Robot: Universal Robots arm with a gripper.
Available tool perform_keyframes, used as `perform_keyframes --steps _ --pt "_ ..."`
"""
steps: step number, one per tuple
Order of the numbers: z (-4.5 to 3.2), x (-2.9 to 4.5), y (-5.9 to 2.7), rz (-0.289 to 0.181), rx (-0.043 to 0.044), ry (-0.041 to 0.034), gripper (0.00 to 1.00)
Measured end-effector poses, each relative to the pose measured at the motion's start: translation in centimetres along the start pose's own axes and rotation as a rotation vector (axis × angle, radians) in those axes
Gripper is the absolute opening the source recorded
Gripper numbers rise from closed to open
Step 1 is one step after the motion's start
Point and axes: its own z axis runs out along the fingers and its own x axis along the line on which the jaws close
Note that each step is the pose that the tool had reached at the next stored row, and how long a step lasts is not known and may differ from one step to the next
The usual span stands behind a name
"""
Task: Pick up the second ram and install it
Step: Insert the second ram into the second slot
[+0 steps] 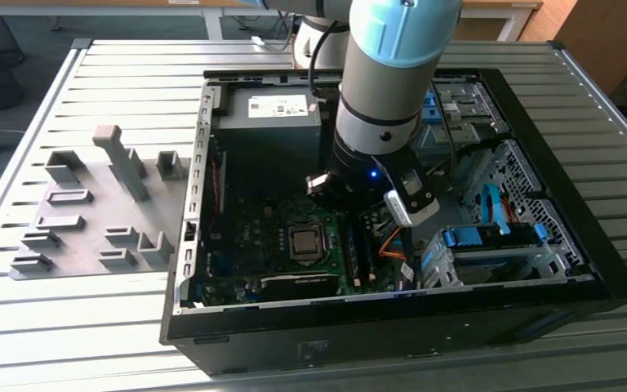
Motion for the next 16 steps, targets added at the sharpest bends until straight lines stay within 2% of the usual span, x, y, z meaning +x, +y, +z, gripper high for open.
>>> perform_keyframes --steps 16 --pt "-0.14 0.01 -0.01 0.000 -0.0005 0.0000 0.14"
